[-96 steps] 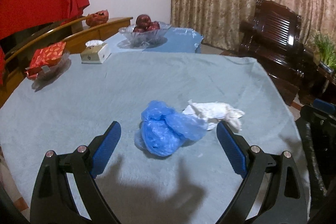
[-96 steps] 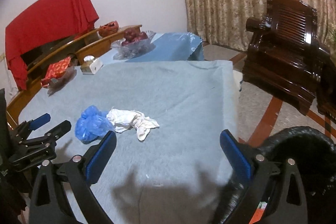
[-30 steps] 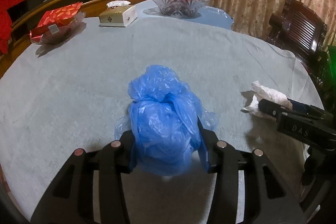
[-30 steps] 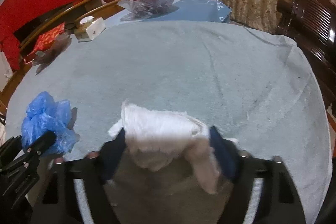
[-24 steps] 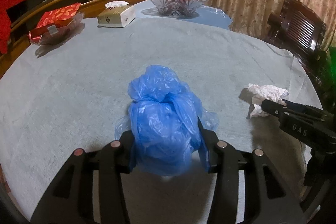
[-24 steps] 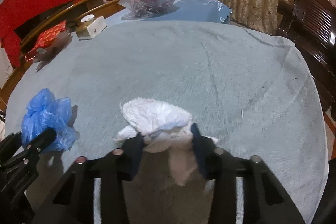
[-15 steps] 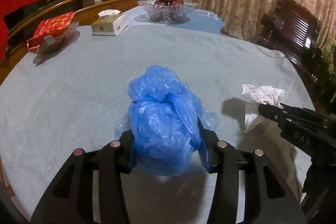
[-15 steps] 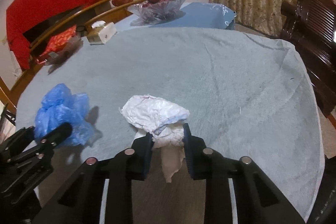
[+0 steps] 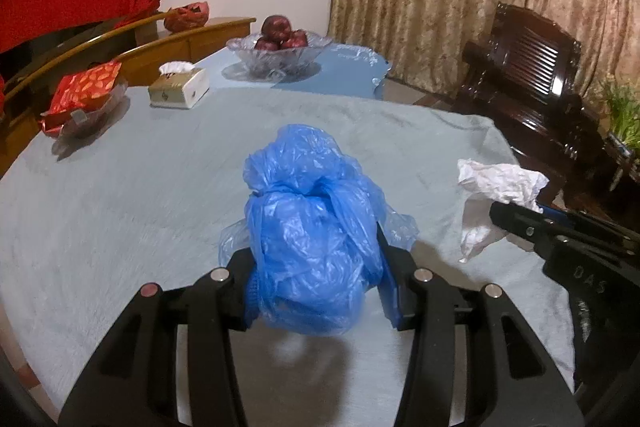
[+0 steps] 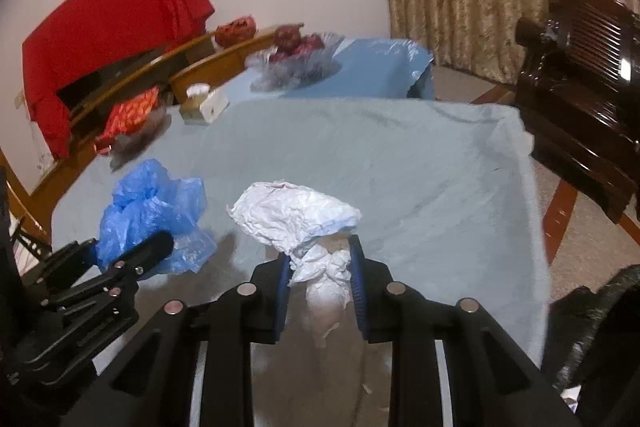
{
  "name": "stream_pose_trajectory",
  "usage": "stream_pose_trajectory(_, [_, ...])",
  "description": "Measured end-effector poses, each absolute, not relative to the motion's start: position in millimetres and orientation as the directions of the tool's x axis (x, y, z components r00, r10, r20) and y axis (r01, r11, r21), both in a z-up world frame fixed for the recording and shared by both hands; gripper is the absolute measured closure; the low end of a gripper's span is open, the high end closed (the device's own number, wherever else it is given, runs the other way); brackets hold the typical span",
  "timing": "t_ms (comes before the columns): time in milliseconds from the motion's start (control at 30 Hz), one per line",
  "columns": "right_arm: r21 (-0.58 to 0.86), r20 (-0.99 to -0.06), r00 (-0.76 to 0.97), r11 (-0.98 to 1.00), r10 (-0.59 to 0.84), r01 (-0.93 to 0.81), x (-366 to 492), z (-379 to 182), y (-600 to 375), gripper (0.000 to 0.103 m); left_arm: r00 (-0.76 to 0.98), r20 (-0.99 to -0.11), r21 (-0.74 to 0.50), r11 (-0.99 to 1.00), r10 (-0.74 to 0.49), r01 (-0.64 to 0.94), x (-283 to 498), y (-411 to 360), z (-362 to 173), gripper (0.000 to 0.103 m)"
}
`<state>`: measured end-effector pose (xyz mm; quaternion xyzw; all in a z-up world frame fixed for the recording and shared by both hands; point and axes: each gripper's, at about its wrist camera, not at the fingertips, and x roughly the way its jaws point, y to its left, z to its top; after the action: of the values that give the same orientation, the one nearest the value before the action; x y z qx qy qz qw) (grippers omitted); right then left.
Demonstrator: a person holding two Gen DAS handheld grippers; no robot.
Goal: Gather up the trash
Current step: 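Lift the blue bag and white cloth and carry both over the bin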
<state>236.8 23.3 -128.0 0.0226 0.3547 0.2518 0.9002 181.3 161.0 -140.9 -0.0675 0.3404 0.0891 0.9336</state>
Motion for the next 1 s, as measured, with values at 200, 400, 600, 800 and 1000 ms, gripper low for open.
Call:
stream_pose_trajectory(200, [0.212, -0.598, 0.655, 0.88, 0.461, -0.426, 222.0, -103.4, -1.6, 0.076, 0.781, -0.618, -0.071, 0.983, 0.088, -0.167, 171.7, 133.9, -119.3, 0.058])
stream_pose_trajectory(400, [0.205, -0.572, 0.689, 0.891, 0.444, -0.404, 206.1, -84.4, -29.7, 0.076, 0.801, -0.597, -0.083, 0.989, 0.046, -0.119, 162.7, 106.2, -102.9, 0.058])
stream_pose_trajectory(600, [0.196, -0.542, 0.734, 0.911, 0.41, -0.364, 184.2, -70.8, -72.7, 0.076, 0.817, -0.577, -0.09, 0.994, 0.001, -0.064, 152.3, 72.7, -88.6, 0.058])
stream_pose_trajectory(800, [0.186, -0.528, 0.766, 0.93, 0.366, -0.316, 166.7, -63.1, -112.8, 0.076, 0.82, -0.569, -0.097, 0.995, -0.066, 0.013, 145.8, 31.3, -82.2, 0.058])
stream_pose_trajectory(1000, [0.177, -0.519, 0.795, 0.949, 0.314, -0.259, 149.4, -57.0, -156.4, 0.076, 0.817, -0.563, -0.093, 0.992, -0.126, 0.089, 141.8, -10.0, -81.6, 0.058])
